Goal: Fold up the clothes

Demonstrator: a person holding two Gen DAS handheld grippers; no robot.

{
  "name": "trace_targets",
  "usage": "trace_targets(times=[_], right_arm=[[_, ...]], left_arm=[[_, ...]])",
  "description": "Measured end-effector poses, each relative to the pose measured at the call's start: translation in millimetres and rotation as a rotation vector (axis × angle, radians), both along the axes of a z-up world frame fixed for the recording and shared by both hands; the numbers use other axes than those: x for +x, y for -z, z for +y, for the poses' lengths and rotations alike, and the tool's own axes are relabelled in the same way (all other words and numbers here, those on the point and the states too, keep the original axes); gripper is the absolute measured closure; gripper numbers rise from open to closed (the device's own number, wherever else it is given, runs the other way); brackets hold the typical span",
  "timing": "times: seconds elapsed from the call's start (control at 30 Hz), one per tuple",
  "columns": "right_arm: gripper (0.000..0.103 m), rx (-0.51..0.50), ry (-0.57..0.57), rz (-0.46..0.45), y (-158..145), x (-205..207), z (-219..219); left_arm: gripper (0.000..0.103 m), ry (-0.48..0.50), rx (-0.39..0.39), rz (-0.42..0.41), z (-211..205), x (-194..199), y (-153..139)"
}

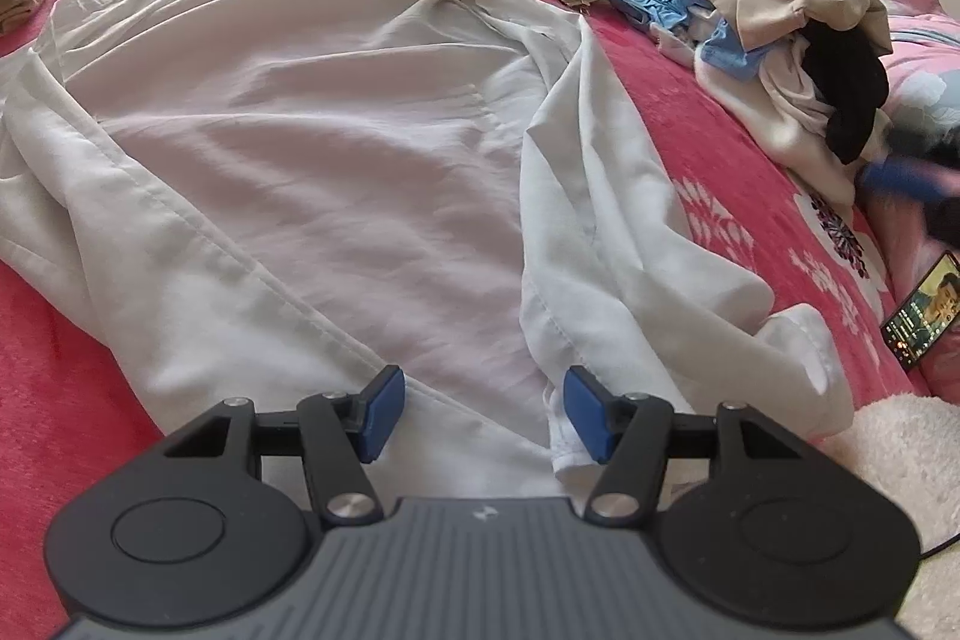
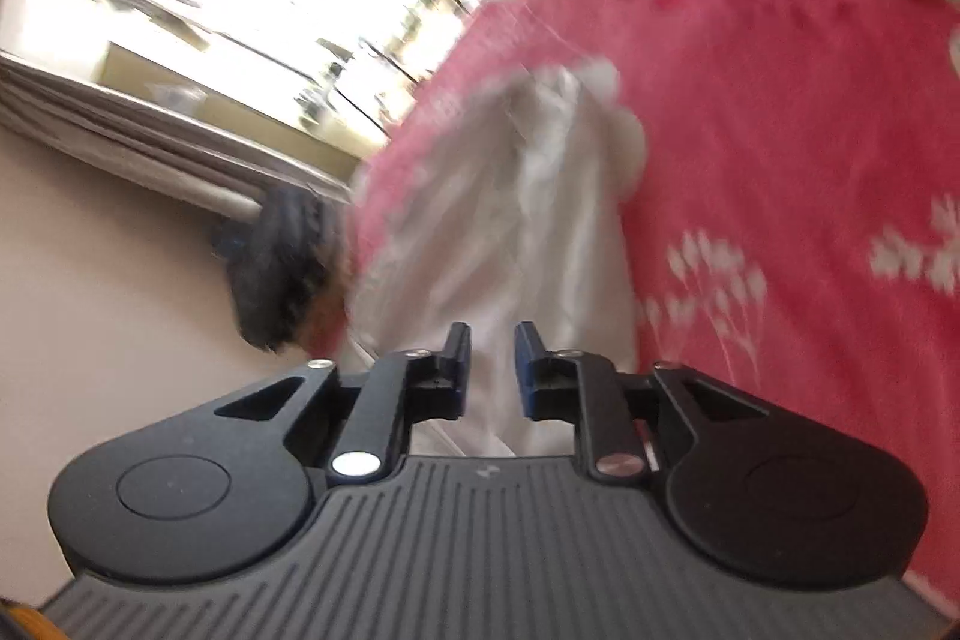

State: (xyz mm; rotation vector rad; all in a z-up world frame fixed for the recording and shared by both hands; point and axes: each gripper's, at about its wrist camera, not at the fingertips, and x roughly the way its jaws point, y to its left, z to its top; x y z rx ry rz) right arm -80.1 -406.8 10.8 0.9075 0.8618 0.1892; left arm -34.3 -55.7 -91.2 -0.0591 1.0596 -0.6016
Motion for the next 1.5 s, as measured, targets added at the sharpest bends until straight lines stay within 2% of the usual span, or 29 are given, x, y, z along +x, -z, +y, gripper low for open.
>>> trace_targets(times=[0.03,0.1,0.2,0.37,0.47,0.5,0.53,0.6,0.8,0.97,1.07,1.2,1.4,1.43,1.5], right_arm=[[0.055,-0.024,-0.020,0.037,5.6,3.7,5.5],[0.039,-0.139,-0.089,0.095,14.7,9.5,27.0],[0.037,-0.322,-0.252,0.125,24.8,12.4,71.8],[0.036,-0.563,-0.574,0.038,26.2,2.5,144.4],[0.039,-0.675,-0.653,0.034,35.8,2.2,161.7],[0.049,-0.678,-0.650,0.049,40.2,4.4,160.0],[0.070,-0.678,-0.641,0.066,44.2,6.7,157.4],[0.092,-0.669,-0.595,0.105,49.5,11.0,146.8],[0.099,-0.701,-0.428,0.056,37.7,5.4,116.5],[0.100,-0.703,-0.274,0.011,20.9,9.3,80.9],[0.100,-0.719,-0.183,-0.026,5.8,16.0,57.0],[0.101,-0.792,-0.072,-0.106,-27.3,34.8,23.8],[0.103,-0.974,0.025,-0.215,-89.6,86.9,-21.1],[0.103,-0.968,0.034,-0.219,-98.3,96.0,-28.4],[0.099,-0.894,0.017,-0.208,-105.9,109.3,-39.6]], left_arm=[[0.043,0.000,0.001,0.000,-0.1,0.0,0.2],[0.043,0.001,0.002,0.001,-0.3,0.2,0.7],[0.043,0.001,-0.002,0.004,0.5,1.6,1.4],[0.043,-0.003,-0.014,0.008,1.0,4.2,2.7],[0.043,-0.005,-0.014,0.010,0.2,5.1,3.8],[0.043,-0.005,-0.015,0.010,-0.1,5.2,3.7],[0.042,-0.005,-0.015,0.010,-0.4,5.1,3.8],[0.042,-0.006,-0.014,0.010,-0.4,4.6,3.9],[0.042,0.006,0.000,0.005,-3.4,4.2,4.1],[0.042,0.012,0.003,0.009,-10.4,5.4,2.9],[0.042,0.019,-0.025,0.022,-13.7,7.1,0.0],[0.042,0.028,-0.070,0.032,-18.4,10.0,-5.7],[0.042,0.065,-0.124,0.039,-33.8,11.0,-12.1],[0.042,0.068,-0.128,0.040,-36.4,10.7,-11.4],[0.042,0.074,-0.131,0.048,-40.7,10.4,-8.4]])
